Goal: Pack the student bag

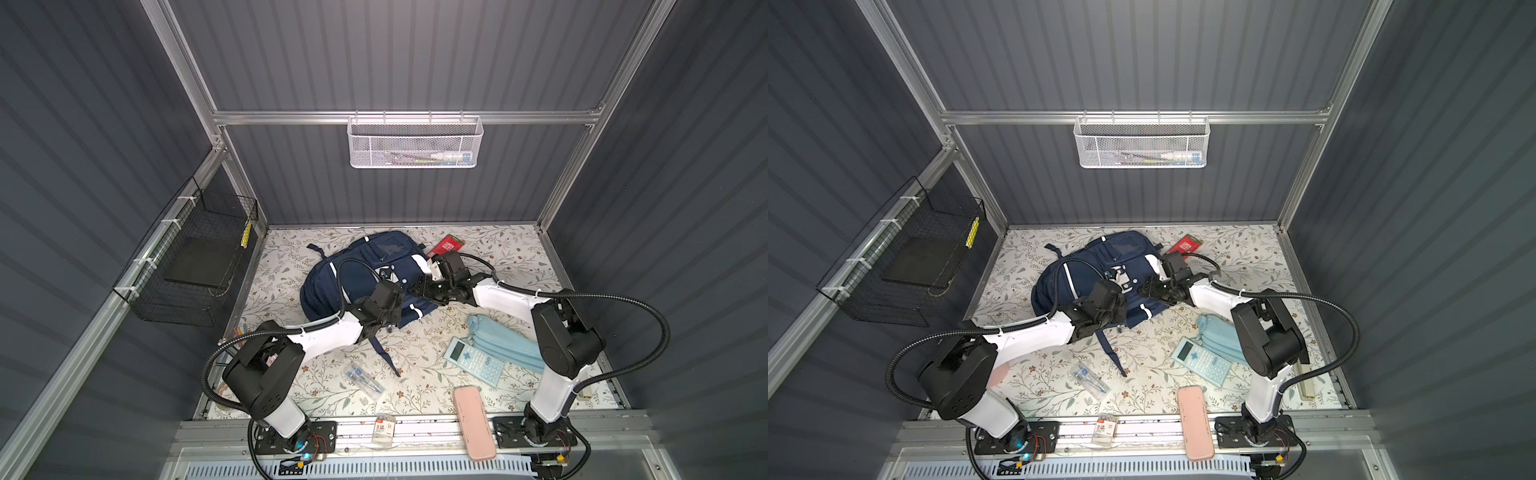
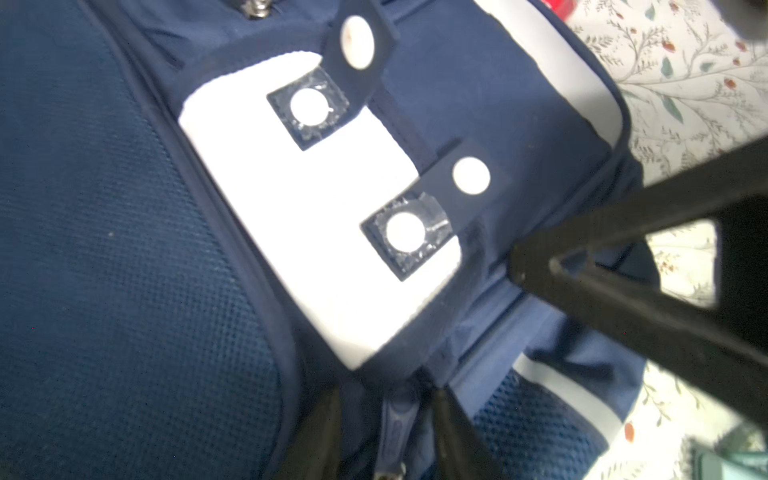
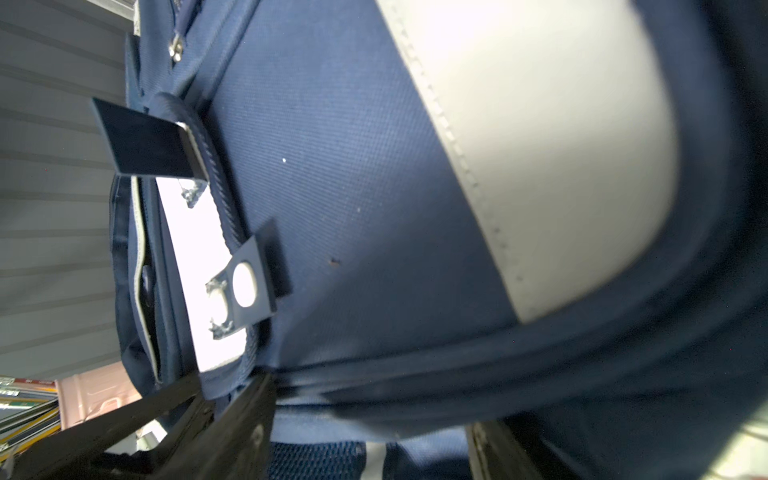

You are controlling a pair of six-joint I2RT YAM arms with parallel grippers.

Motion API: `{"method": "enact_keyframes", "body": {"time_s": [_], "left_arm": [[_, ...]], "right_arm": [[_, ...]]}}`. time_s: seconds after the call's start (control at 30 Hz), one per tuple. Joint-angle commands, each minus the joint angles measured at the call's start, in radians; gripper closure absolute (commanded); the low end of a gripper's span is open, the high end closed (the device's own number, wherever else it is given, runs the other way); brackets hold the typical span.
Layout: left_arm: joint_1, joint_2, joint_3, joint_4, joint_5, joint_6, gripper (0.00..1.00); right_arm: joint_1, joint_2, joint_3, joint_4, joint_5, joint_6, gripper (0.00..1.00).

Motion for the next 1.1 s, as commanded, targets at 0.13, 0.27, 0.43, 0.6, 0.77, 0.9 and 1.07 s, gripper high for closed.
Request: {"method": "enact_keyframes", "body": {"time_s": [0.13, 0.27, 0.43, 0.6, 0.77, 0.9, 1.07], "left_arm": [[-0.035, 0.041, 0.034, -0.038, -0.114, -0.001, 0.81], [-0.035, -0.037, -0.001, -0.037, -0.109, -0.025, 1.0], [-0.036, -0.097, -0.035, -0.043, -0.077, -0.072, 1.0], [-0.035, -0.157, -0.072, -0.048, -0.077, -0.123, 1.0], [-0.035, -0.197, -0.118, -0.05, -0.115, -0.149, 1.0], [-0.035, -0.278, -0.181, -0.087, -0.175, -0.179, 1.0], [-0.035, -0.386, -0.221, -0.12, -0.178, -0.19, 1.0]], "right_arm": [[0.001, 0.031, -0.038, 0.008, -0.035, 0.02, 0.29], [0.001, 0.041, -0.051, 0.023, -0.033, 0.029, 0.29], [0.001, 0.054, -0.048, 0.036, -0.04, 0.035, 0.29], [0.004, 0.051, -0.055, 0.041, -0.024, 0.033, 0.29], [-0.003, 0.091, -0.047, 0.022, 0.037, 0.038, 0.32], [-0.023, 0.105, -0.072, 0.038, 0.061, 0.056, 0.34], [-0.032, 0.123, -0.052, 0.013, 0.089, 0.031, 0.34]]}}
